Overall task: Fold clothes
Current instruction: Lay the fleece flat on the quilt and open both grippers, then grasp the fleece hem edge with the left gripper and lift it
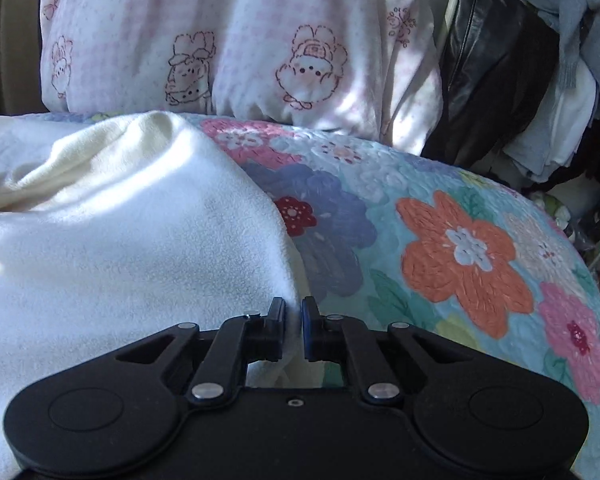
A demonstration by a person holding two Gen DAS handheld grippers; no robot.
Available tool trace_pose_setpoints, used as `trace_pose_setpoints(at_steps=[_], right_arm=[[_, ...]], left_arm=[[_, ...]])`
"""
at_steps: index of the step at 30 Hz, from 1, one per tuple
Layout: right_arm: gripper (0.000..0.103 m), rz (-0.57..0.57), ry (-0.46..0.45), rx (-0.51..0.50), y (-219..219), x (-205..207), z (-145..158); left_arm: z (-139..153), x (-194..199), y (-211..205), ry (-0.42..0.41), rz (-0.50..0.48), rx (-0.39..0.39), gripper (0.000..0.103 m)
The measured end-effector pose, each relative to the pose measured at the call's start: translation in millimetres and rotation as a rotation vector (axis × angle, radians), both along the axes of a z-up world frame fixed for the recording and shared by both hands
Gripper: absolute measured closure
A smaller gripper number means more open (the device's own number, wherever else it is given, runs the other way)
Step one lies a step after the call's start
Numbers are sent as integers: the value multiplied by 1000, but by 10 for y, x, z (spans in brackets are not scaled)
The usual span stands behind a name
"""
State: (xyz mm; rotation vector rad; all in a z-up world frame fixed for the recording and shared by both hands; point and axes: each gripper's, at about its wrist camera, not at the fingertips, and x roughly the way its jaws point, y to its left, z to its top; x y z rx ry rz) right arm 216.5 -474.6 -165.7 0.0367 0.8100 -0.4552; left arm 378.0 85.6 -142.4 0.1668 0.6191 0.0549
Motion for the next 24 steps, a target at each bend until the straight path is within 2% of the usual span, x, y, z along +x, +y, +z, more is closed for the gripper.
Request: trace_pose_setpoints(at_steps=[1,2,3,4,5,6,9,11,14,18,19,22,23,24], right_arm=[[94,-26,-11,39,-52,-32,1],[92,-52,-34,59,-61,-87,49],[82,-78,-57,79,-67,-143,101],[75,-83,-73,80,-29,-227,186],[63,-86,-89,79,11,-312,273],[56,-89,-104,79,52,-397,360],[41,12,-150,165,187,-739,625],[41,99,-174,263,300,-994,727],[41,233,-194,440,510,-1330,741],[41,411,-156,552,885,-1737,661],[41,448,-142,575,972,-1828,631],[41,490,-124,720,1198,-2033,514],[41,501,-123,761,1270,-2091,479],[41,523,-114,760,1332,-2113,459]], left_arm=[[46,-139,-54,-11,1,40,93],[118,-314,-56,-7,-14,2,87],[189,-490,-58,-2,-29,-35,82],[259,-667,-61,3,-45,-74,71],[307,-866,-79,11,-71,-129,61],[335,-1068,-117,23,-97,-169,58],[317,-1640,-301,76,-192,-230,51],[219,-1927,-444,98,-198,-258,39],[10,-2273,-739,174,-273,-248,39],[-20,-2709,-1081,193,-451,-209,39],[1,-2788,-1119,209,-497,-239,39],[39,-2860,-1072,324,-536,-477,39],[55,-2903,-1055,338,-552,-522,39],[78,-2955,-1045,336,-580,-541,39]])
